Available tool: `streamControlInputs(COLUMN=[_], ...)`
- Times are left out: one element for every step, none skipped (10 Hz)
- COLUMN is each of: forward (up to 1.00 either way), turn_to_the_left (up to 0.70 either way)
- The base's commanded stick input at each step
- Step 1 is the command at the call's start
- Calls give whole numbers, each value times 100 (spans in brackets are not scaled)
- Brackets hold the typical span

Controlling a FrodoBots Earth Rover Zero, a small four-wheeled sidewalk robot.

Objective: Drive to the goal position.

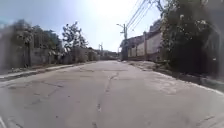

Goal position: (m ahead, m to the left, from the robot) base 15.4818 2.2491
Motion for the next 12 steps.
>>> streamControlInputs(forward=[100, 100, 100, 100, 100, 100, 100, 100, 100, 100, 100, 100], turn_to_the_left=[7, 7, 7, 7, 7, 7, 7, 7, 7, 7, 7, 7])
